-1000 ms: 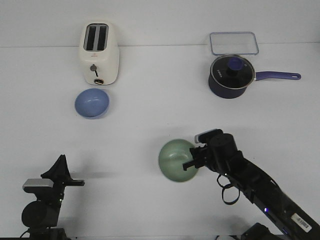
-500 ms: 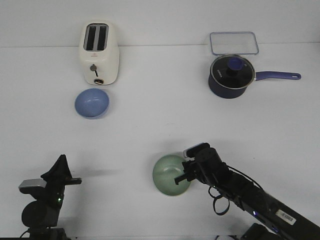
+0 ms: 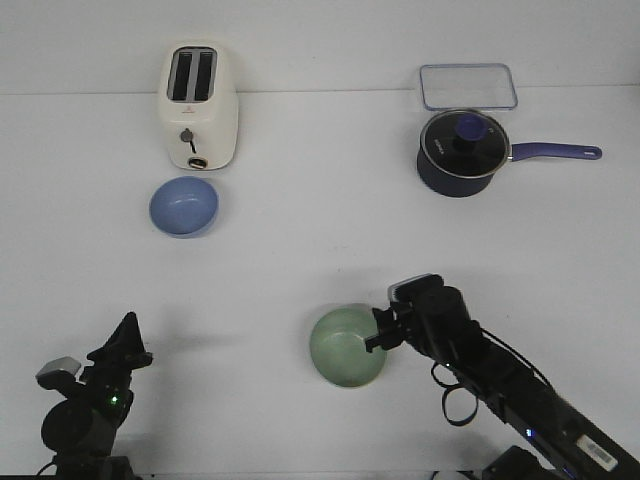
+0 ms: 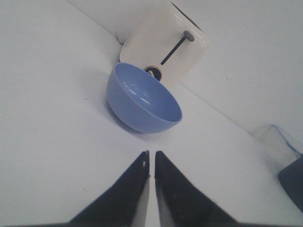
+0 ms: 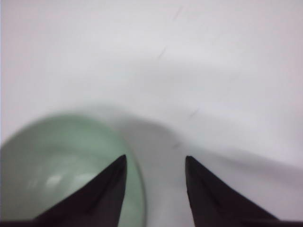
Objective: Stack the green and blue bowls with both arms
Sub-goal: 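Set the green bowl down and open the right gripper, withdrawing it, then reach the left gripper to the light blue bowl's rim and grasp it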
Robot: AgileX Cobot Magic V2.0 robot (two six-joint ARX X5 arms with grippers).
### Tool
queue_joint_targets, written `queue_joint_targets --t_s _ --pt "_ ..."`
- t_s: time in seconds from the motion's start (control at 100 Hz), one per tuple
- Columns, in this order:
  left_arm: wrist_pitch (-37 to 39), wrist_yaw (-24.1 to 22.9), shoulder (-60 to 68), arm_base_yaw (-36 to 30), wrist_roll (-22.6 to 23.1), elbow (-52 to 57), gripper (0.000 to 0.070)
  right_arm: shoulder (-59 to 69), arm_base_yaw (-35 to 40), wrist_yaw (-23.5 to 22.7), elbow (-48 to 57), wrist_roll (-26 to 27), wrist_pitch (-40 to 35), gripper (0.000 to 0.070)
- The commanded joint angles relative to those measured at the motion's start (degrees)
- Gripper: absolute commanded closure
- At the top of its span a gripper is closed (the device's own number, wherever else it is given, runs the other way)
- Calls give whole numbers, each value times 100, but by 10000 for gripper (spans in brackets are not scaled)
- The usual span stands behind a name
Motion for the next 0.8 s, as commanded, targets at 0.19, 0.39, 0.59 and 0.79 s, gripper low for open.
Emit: queue_joint_targets --t_s 0.19,0.39,0.59,0.79 --pt "-448 28 1246 7 450 1305 685 -1161 -892 243 -503 -125 332 452" --pt "-487 28 3630 7 1117 2496 685 -1499 -1152 273 -981 -114 275 452" --pt "-487 326 5954 7 1403 3816 491 -1495 -1150 258 -986 -114 234 452" --pt "-481 476 7582 11 1543 5034 141 -1495 -1150 256 -986 -116 227 452"
